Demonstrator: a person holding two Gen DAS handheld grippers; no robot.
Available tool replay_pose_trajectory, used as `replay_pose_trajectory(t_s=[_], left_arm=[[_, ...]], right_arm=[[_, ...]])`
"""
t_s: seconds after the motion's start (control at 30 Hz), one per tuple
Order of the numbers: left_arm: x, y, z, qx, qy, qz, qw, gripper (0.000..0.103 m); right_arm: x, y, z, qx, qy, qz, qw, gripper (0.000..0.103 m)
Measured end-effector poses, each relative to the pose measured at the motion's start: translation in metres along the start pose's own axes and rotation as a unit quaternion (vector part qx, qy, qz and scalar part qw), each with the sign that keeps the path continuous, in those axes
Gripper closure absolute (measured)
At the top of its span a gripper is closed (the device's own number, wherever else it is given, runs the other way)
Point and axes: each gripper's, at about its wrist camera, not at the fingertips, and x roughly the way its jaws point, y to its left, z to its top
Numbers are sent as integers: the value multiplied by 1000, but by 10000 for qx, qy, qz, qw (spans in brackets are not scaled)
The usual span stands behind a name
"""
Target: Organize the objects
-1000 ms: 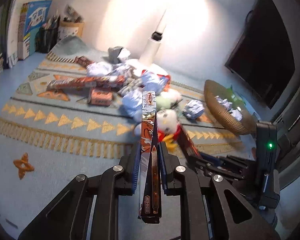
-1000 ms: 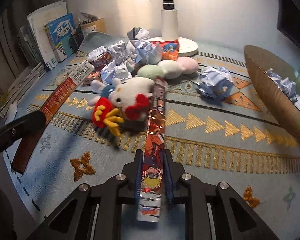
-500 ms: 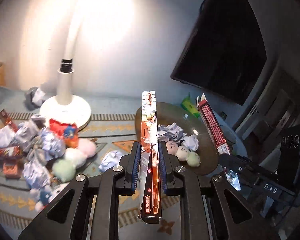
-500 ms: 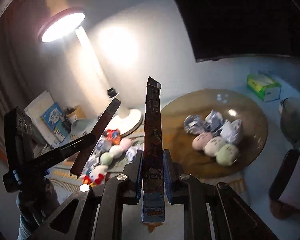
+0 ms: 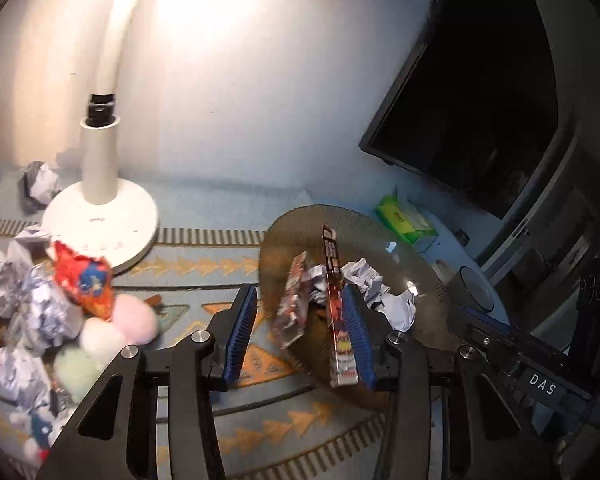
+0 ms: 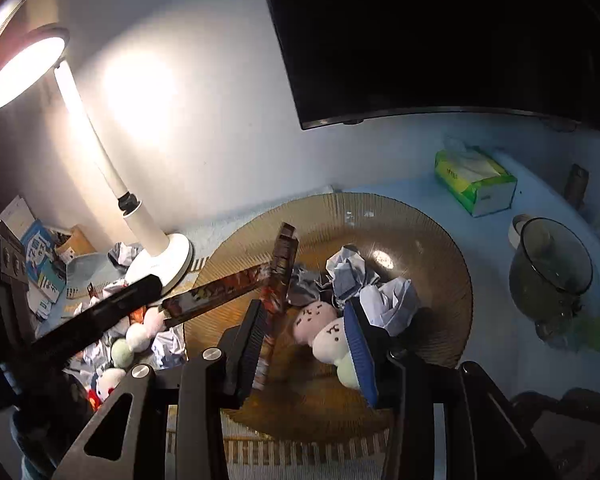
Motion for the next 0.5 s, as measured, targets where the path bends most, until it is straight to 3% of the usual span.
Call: replay_pose_trajectory(t_s=[0.1,0.23,0.27,0.3,0.33,0.37,0.43,0.5], left_arm=[[-49,32,-16,-206,-249,243,9992,59],[-117,90,-45,-519,-514,1058,9917,53],[-131,107,-52,-643,-551,1300,9879,40],[-145,127,-61,-788,-573,1470,9843,27],[-155,144,-68,-881,-569,1521,9828,24],[-162,159,-76,-921,-529,1583,9817,24],[-168,185,-89,-891,-405,2098,9728,24],[-168,209,-103,-813,-278,2548,9632,24]], right_arm=[[-11,23,-18,-259,-70,32,9996,43],[-28,74,-49,-627,-228,251,9975,42],[-32,84,-57,-659,-288,278,9970,42],[-34,96,-66,-678,-368,285,9966,35],[-32,104,-72,-665,-352,250,9969,26],[-27,110,-78,-625,-295,269,9972,11],[-10,123,-93,-575,-11,673,9961,7],[8,133,-105,-597,192,732,9953,7]])
